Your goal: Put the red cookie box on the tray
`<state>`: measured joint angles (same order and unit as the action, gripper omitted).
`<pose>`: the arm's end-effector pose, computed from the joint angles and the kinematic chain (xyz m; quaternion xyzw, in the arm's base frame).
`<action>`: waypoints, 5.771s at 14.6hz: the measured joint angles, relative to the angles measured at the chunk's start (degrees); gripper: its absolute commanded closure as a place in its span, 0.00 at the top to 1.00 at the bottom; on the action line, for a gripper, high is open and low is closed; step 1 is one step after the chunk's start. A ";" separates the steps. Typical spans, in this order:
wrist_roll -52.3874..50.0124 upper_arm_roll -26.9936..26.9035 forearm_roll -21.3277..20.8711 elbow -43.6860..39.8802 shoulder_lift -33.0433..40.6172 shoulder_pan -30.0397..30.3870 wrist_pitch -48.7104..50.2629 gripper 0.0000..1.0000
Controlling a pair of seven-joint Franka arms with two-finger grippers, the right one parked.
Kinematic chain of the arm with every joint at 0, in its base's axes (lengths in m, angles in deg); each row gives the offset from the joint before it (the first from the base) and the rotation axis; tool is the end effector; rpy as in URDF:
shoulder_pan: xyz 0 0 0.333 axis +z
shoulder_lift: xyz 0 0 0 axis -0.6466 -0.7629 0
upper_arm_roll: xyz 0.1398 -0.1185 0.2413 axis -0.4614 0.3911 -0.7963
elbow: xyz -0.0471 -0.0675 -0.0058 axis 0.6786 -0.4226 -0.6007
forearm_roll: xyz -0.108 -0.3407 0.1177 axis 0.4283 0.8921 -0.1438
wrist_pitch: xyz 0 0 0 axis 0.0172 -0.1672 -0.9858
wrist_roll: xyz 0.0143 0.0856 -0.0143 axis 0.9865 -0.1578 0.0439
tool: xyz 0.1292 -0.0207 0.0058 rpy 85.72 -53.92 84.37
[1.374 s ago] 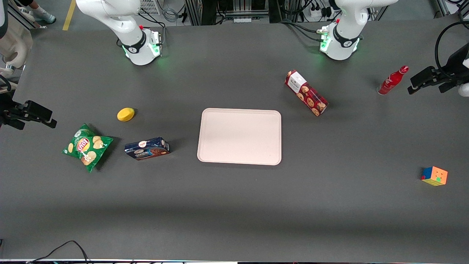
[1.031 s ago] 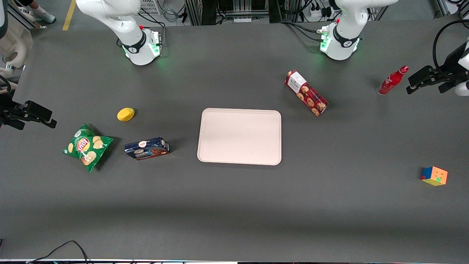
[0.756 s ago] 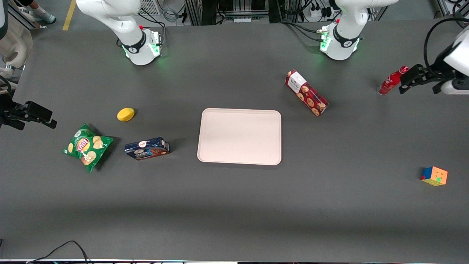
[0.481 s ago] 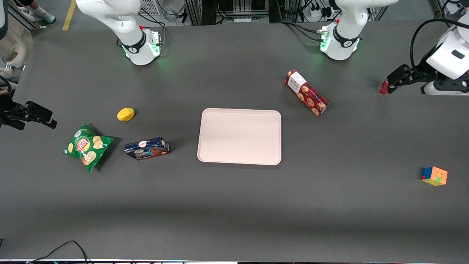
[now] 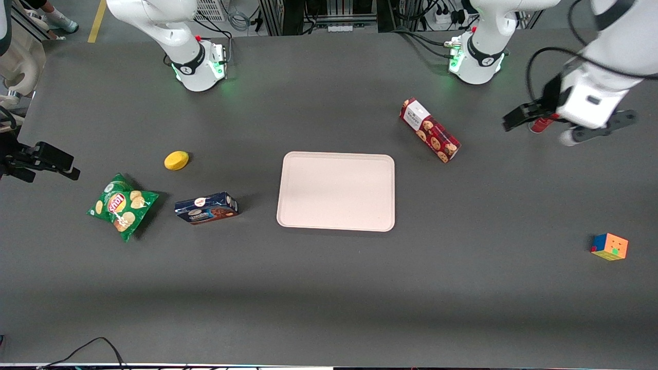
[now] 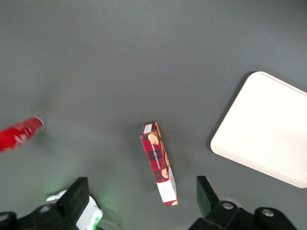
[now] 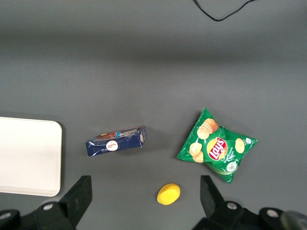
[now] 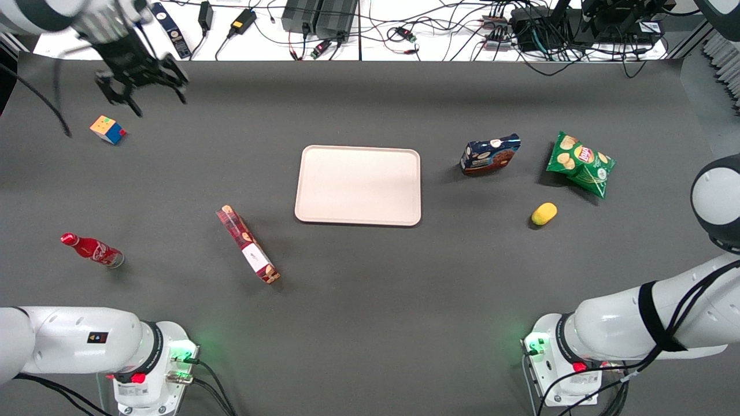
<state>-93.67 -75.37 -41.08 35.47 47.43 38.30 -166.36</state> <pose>0.4638 -0.0995 0.5227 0.9797 0.1843 -0.0771 0.0188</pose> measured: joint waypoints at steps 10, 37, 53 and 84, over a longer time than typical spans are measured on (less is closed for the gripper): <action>-17.35 2.73 0.17 29.64 4.25 -3.00 -23.54 1.00; -30.66 21.01 9.88 50.65 -7.62 -5.18 -64.19 0.24; -16.65 15.07 7.89 33.56 -4.01 -5.09 -42.14 0.01; -13.02 13.58 -20.29 -4.73 -41.82 -15.27 -39.68 0.05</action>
<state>-106.69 -61.79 -61.36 30.74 5.60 23.03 -206.05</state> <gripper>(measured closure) 0.784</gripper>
